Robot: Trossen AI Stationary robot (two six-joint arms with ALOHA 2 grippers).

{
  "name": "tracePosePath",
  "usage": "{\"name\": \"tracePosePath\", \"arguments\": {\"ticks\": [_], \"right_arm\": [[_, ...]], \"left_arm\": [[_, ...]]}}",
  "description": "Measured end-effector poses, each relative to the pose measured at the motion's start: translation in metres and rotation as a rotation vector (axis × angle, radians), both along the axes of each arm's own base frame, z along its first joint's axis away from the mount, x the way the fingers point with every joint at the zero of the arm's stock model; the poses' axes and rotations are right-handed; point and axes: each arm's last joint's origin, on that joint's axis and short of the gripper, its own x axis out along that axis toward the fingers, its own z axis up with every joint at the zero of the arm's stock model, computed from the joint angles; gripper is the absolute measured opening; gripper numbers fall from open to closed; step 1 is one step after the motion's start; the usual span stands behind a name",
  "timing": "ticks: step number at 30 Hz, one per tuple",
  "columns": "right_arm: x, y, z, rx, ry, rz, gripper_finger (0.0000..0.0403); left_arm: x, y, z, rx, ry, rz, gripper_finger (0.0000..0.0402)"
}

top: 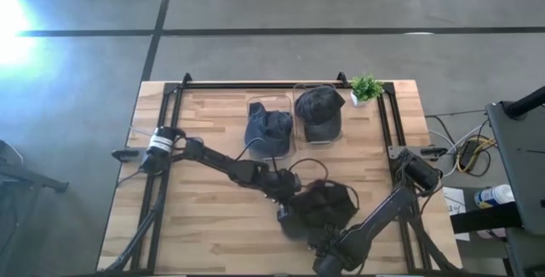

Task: Pick & Place hat
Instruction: Put the black cap into the right transparent bin

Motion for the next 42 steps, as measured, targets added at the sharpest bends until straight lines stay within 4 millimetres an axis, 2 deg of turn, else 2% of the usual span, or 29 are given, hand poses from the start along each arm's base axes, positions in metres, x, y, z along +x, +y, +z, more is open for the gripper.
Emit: {"name": "tracePosePath", "arguments": {"ticks": [5, 7, 8, 13, 16, 18, 21, 25, 27, 30, 33, 37, 42], "right_arm": [[0.0, -0.001, 0.008, -0.01, -0.027, 0.022, 0.0178], [-0.003, 0.0, 0.013, -0.014, -0.045, 0.029, 0.0178], [-0.005, 0.001, 0.016, -0.012, -0.054, 0.036, 0.0178], [-0.023, 0.007, 0.04, -0.011, -0.107, 0.053, 0.0178], [-0.042, 0.011, 0.06, -0.017, -0.179, 0.004, 0.0177], [-0.058, 0.011, 0.077, -0.008, -0.265, -0.08, 0.0175], [-0.079, 0.005, 0.1, 0.027, -0.444, -0.272, 0.017], [-0.1, -0.012, 0.123, 0.169, -0.753, -0.568, 0.0166], [-0.105, -0.019, 0.129, 0.24, -0.855, -0.652, 0.0166], [-0.104, -0.025, 0.139, 0.365, -0.942, -0.718, 0.0167], [-0.093, -0.028, 0.146, 0.461, -1.007, -0.736, 0.0166], [-0.078, -0.033, 0.146, 0.536, -1.064, -0.771, 0.0169], [-0.068, -0.041, 0.148, 0.573, -1.125, -0.836, 0.0174]], "left_arm": [[-0.004, -0.006, -0.001, 0.077, 0.066, 0.031, 0.0061], [-0.003, -0.01, 0.006, 0.109, 0.073, 0.045, 0.0021], [-0.003, -0.011, 0.011, 0.129, 0.076, 0.059, 0.0014], [-0.005, -0.022, 0.041, 0.295, 0.134, 0.111, 0.0008], [-0.013, -0.033, 0.07, 0.48, 0.151, 0.175, 0.0006], [-0.02, -0.042, 0.089, 0.615, 0.151, 0.225, 0.0005], [-0.033, -0.056, 0.106, 0.827, 0.125, 0.305, 0.0005], [-0.047, -0.072, 0.114, 1.028, 0.072, 0.382, 0.0005], [-0.052, -0.079, 0.115, 1.105, 0.039, 0.411, 0.0005], [-0.056, -0.085, 0.116, 1.274, 0.013, 0.415, 0.0005], [-0.053, -0.088, 0.114, 1.495, 0.031, 0.378, 0.0005], [-0.044, -0.086, 0.113, 1.648, 0.09, 0.285, 0.0005], [-0.037, -0.082, 0.109, 1.842, 0.19, 0.197, 0.0012]]}}
